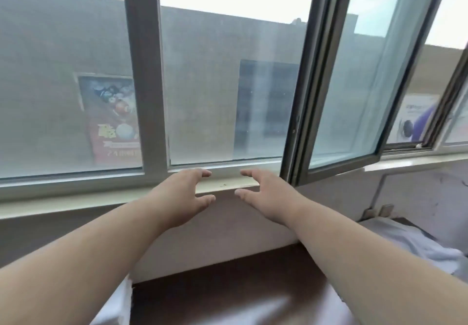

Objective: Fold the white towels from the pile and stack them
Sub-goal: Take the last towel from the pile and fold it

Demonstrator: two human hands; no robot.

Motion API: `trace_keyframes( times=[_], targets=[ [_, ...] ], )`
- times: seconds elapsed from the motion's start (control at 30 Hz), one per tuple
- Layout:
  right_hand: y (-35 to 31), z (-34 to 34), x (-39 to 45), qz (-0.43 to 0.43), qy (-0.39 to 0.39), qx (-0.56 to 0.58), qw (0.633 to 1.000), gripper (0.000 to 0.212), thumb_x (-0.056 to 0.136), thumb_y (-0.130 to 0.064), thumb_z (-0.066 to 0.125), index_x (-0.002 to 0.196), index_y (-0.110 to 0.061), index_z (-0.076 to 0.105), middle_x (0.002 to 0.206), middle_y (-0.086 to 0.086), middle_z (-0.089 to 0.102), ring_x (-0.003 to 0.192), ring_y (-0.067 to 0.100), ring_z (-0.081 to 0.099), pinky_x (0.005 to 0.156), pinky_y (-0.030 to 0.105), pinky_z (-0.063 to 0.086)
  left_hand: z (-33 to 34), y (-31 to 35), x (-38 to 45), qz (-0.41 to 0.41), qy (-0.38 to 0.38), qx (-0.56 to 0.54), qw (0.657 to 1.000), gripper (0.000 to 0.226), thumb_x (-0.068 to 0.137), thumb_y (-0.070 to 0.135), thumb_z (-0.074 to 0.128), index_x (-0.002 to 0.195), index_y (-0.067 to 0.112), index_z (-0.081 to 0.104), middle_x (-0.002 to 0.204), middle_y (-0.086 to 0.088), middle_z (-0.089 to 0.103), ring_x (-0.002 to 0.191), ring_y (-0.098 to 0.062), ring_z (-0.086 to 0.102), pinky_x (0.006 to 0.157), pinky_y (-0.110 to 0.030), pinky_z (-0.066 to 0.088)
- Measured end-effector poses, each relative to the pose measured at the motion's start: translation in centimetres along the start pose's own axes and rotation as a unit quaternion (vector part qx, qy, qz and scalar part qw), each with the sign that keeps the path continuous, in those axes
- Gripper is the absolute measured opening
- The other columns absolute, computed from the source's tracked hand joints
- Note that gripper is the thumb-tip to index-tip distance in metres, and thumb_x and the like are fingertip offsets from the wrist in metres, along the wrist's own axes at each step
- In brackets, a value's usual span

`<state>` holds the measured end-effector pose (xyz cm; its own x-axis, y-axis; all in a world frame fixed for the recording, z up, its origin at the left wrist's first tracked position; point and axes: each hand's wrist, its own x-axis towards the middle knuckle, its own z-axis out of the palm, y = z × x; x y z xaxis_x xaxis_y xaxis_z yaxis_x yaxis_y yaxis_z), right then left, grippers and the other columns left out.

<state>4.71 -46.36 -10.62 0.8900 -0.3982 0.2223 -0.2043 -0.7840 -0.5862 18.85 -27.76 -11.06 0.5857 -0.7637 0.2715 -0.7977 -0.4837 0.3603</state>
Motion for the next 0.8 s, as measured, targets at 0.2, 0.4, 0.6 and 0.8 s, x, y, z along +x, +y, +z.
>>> trace_keyframes(
  times=[0.2,0.4,0.6,0.8],
  targets=[
    [6.6,-12.1,-6.5,0.008,0.040,-0.084,0.996,0.056,0.085,-0.053,0.064,0.137,-0.035,0.052,0.134,-0.018,0.052,0.120,-0.007,0.045,0.097,0.001,0.027,3.2,13.9,3.1,0.085,0.073,-0.038,0.993,0.062,0.085,0.059,0.054,0.141,0.042,0.035,0.146,0.021,0.036,0.136,-0.002,0.032,0.110,-0.021,0.026],
    [9.4,-21.0,-10.0,0.035,0.098,-0.154,0.983,0.057,0.090,-0.047,0.064,0.142,-0.027,0.050,0.143,-0.008,0.050,0.134,0.006,0.042,0.108,0.015,0.027,5.5,25.4,6.1,0.127,0.082,-0.081,0.985,0.065,0.084,0.058,0.054,0.143,0.037,0.035,0.147,0.016,0.038,0.135,-0.005,0.036,0.108,-0.022,0.029],
    [11.2,-27.2,-10.2,0.044,0.155,-0.196,0.967,0.057,0.092,-0.045,0.062,0.144,-0.025,0.048,0.147,-0.002,0.049,0.136,0.015,0.042,0.108,0.023,0.029,4.0,33.5,10.8,0.199,0.087,-0.056,0.974,0.065,0.087,0.051,0.058,0.144,0.031,0.036,0.148,0.007,0.043,0.135,-0.013,0.040,0.108,-0.031,0.033],
    [14.2,-30.9,-9.5,0.055,0.202,-0.195,0.958,0.058,0.090,-0.049,0.062,0.143,-0.032,0.046,0.147,-0.006,0.048,0.136,0.011,0.041,0.109,0.026,0.030,4.6,37.1,15.2,0.245,0.092,-0.060,0.963,0.065,0.088,0.050,0.059,0.144,0.029,0.036,0.149,0.005,0.041,0.136,-0.014,0.038,0.110,-0.030,0.032]
  ],
)
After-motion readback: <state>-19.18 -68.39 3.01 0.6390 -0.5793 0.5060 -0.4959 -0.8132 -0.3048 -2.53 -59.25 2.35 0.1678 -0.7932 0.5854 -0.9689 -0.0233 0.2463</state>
